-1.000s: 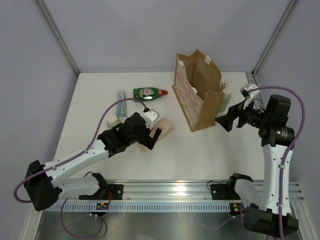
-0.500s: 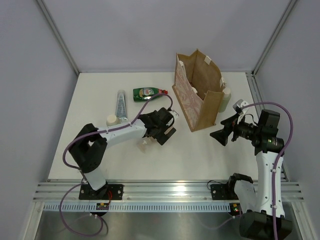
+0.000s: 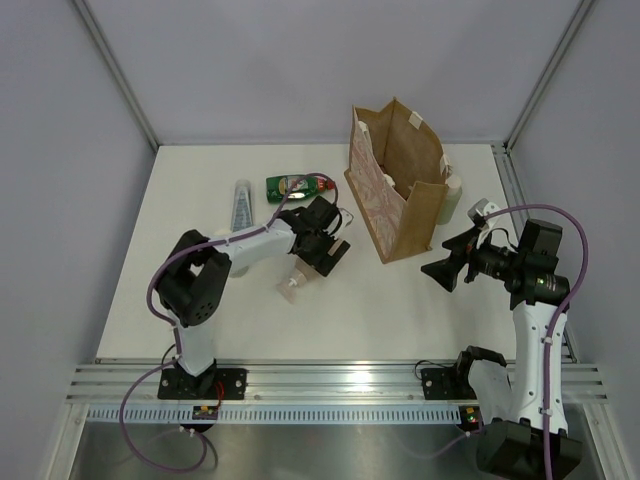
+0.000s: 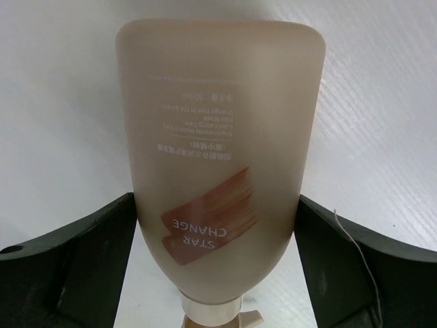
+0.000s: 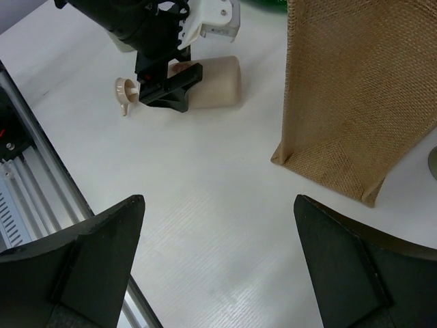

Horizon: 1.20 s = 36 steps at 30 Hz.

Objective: Place the personal care products into the canvas bag

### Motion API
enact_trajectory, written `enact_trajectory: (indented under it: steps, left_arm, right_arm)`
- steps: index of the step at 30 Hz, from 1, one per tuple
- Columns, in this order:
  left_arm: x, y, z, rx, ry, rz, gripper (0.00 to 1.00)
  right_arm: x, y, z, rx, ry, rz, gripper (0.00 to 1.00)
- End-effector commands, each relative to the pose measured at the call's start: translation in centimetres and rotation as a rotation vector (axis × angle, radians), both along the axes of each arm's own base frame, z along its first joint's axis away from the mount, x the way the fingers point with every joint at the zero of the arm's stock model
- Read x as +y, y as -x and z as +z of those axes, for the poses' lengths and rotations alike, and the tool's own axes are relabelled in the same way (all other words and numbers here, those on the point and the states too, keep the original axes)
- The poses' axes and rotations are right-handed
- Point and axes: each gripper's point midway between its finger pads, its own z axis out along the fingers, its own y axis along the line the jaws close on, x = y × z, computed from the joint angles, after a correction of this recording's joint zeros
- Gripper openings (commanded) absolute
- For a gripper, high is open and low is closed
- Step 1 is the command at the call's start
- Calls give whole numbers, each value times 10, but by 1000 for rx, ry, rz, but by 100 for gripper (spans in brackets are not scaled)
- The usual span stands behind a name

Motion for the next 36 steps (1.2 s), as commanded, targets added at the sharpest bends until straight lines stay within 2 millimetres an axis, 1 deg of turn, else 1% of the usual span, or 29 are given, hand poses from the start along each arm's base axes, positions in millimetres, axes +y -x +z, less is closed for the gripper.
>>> enact_trajectory:
  steps: [1,3,4,5,7,12,15,16,18,19,21,22,23,25,26,27,28,29,30,31,32,33,34,35,36]
  left_arm:
    - [-15,10,-12,107,85,-35,88]
    - [-14,12,-17,127,90,2,89]
    - [-14,12,-19,127,86,8,97]
    - [-12,13,-23,133,77,14,99]
    - [-11,15,-28,144,68,25,99]
    - [0,9,-38,123,12,95,99]
    - [1,7,-38,109,11,118,99]
    - [1,9,-38,112,17,124,97]
    - [-2,7,-34,106,41,149,91]
    - [-4,7,-27,102,58,150,80]
    - [-14,11,-18,125,118,140,66]
    - [-17,11,-7,122,155,137,50]
    - [-24,19,-2,164,211,130,42]
    - [-28,22,12,203,295,132,28]
    - [-37,32,19,273,365,117,17]
    - [-39,34,24,299,400,119,12]
    - [-40,35,28,327,435,125,8]
    - [-47,44,37,382,495,108,2]
    - [-49,46,41,405,519,105,0]
    - [-51,50,44,430,540,98,0]
    - [-56,57,53,468,577,83,0]
    - [-58,60,57,485,595,76,0]
    - [-62,65,64,518,625,61,0]
    - [-64,68,67,540,642,70,0]
    - [-66,70,73,553,661,63,0]
  right_arm:
    - [3,2,15,-53,-5,32,99]
    - [4,4,16,-54,-11,45,100]
    - [5,5,15,-51,-13,50,99]
    - [6,5,16,-50,-17,56,99]
    - [7,7,16,-49,-22,64,99]
    - [7,6,14,-35,-30,71,100]
    - [7,6,12,-29,-32,74,100]
    - [7,5,12,-27,-31,73,99]
    - [7,6,12,-26,-30,74,100]
    - [8,8,11,-29,-27,85,99]
    - [14,17,20,-64,-42,128,100]
    - [18,25,19,-80,-40,162,99]
    - [24,33,28,-114,-65,208,100]
    - [30,47,29,-171,-51,270,99]
    - [31,49,35,-203,-27,289,100]
    - [30,50,35,-221,4,302,99]
    - [29,51,35,-236,41,317,100]
    - [27,47,36,-240,99,336,99]
    - [27,47,35,-244,135,361,99]
    - [27,45,35,-239,159,375,99]
    - [24,40,32,-220,210,380,99]
    - [31,44,30,-216,233,432,99]
    - [33,39,29,-211,252,428,98]
    - [31,36,22,-197,306,419,98]
    - [41,40,20,-208,321,467,98]
